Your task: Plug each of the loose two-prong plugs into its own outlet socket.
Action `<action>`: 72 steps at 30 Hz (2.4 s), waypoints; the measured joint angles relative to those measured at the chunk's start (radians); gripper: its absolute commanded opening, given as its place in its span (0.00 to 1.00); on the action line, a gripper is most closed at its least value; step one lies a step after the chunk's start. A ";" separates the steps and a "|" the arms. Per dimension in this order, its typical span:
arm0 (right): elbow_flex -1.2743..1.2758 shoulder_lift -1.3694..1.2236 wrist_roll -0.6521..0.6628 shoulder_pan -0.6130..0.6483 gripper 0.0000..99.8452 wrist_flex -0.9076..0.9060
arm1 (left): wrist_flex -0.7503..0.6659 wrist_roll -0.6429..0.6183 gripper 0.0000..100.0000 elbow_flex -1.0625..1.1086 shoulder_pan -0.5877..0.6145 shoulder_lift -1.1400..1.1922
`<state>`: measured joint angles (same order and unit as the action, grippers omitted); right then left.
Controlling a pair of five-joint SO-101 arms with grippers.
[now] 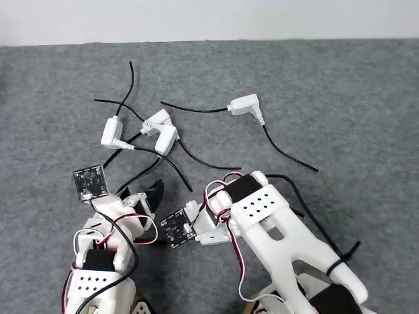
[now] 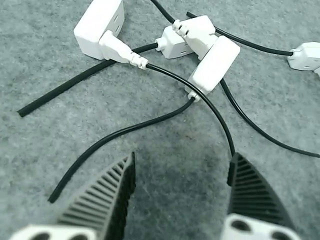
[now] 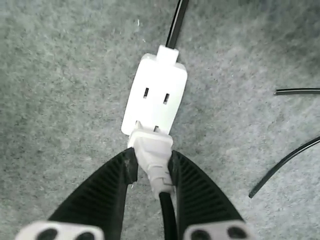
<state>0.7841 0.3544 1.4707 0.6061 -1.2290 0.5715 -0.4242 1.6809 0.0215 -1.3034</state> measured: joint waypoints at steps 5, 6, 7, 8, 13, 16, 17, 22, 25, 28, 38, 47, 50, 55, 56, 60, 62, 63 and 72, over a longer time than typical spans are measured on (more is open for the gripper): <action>0.014 0.002 0.000 0.005 0.01 0.002 | 0.000 0.000 0.28 0.000 0.000 0.000; 0.014 0.002 0.002 0.005 0.01 0.006 | 0.000 0.000 0.28 0.000 0.000 0.000; 0.014 0.002 0.002 0.005 0.01 0.009 | 0.000 0.000 0.28 0.000 0.000 0.000; 0.014 0.002 0.002 0.005 0.01 0.011 | 0.000 0.000 0.28 0.000 0.000 0.000; 0.026 0.002 0.000 0.035 0.01 0.018 | 0.000 0.000 0.28 0.000 0.000 0.000; 0.032 0.002 -0.011 0.048 0.01 0.043 | 0.000 0.000 0.28 0.000 0.000 0.000; 0.041 -0.041 -0.025 0.061 0.01 0.063 | 0.000 0.000 0.28 0.000 0.000 0.000; 0.049 -0.066 -0.071 0.055 0.01 0.084 | 0.000 0.000 0.28 0.000 0.000 0.000; 0.049 -0.066 -0.075 0.080 0.01 0.060 | 0.000 0.000 0.28 0.000 0.000 0.000; 0.049 -0.066 -0.075 0.081 0.01 0.064 | 0.000 0.000 0.28 0.000 0.000 0.000; 0.049 -0.066 -0.115 0.081 0.01 0.064 | 0.000 0.000 0.28 0.000 0.000 0.000; 0.002 -0.086 -0.259 0.084 0.29 0.002 | 0.000 0.000 0.28 0.000 0.000 0.000; -0.035 -0.104 -0.302 0.086 0.37 -0.063 | 0.000 0.000 0.28 0.000 0.000 0.000; -0.117 -0.091 -0.311 0.089 0.37 -0.157 | 0.000 0.000 0.28 0.000 0.000 0.000; -0.135 -0.074 -0.311 0.089 0.37 -0.173 | 0.000 0.000 0.28 0.000 0.000 0.000; -0.198 0.035 -0.313 0.089 0.37 -0.250 | 0.000 0.000 0.28 0.000 0.000 0.000; -0.219 0.103 -0.315 0.089 0.37 -0.282 | 0.000 0.000 0.28 0.000 0.000 0.000; -0.229 0.137 -0.315 0.089 0.37 -0.301 | 0.000 0.000 0.28 0.000 0.000 0.000; -0.325 0.367 -0.379 0.069 0.37 -0.450 | 0.000 0.000 0.28 0.000 0.000 0.000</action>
<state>0.4588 0.7211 1.0917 0.6751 -1.6786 0.5715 -0.4242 1.6809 0.0215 -1.3034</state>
